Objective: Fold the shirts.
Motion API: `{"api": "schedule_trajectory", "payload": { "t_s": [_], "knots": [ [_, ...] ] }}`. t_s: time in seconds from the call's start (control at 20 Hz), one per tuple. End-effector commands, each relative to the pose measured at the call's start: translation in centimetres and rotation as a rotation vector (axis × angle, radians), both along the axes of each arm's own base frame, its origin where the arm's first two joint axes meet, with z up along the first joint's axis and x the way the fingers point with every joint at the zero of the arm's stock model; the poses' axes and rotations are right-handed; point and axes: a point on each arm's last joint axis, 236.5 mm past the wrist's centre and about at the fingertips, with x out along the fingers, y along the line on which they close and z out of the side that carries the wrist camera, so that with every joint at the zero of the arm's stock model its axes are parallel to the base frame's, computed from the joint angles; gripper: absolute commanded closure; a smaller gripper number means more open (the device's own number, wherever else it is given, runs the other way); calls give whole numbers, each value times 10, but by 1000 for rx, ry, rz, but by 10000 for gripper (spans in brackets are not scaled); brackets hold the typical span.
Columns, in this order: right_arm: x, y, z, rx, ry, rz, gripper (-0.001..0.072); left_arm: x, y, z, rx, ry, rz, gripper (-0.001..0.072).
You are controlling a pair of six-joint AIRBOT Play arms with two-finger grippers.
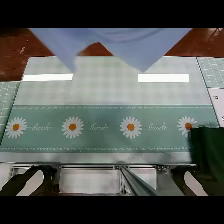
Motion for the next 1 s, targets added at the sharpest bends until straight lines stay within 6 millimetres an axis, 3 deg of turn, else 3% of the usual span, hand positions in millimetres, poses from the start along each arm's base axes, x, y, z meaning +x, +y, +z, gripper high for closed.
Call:
{"api": "schedule_trajectory", "payload": {
  "t_s": [0.0, 0.15, 0.25, 0.4, 0.5, 0.65, 0.8, 0.95],
  "knots": [
    [-69, -8, 37, -42, -158, -96, 693, -78, -7, 40, 102, -190, 81, 681],
    [-97, -12, 35, -75, -169, -143, 693, -115, -12, 27, 198, -189, 121, 681],
    [-102, -24, 16, -82, -90, -199, 692, -125, -11, 8, 255, -132, 141, 681],
    [-91, -32, -23, -102, 70, -223, 692, -114, -3, -21, 261, -24, 154, 681],
    [-73, -41, -51, -109, 168, -239, 692, -92, 2, -56, 228, 118, 126, 681],
    [-28, -40, -117, -79, 368, -191, 692, -49, 14, -144, 178, 397, 77, 681],
    [32, -38, -197, -20, 570, -128, 692, -3, 22, -253, 80, 643, 47, 682],
    [101, -51, -273, 17, 730, -130, 692, 41, 23, -373, 37, 807, 57, 681]
  ]
}}
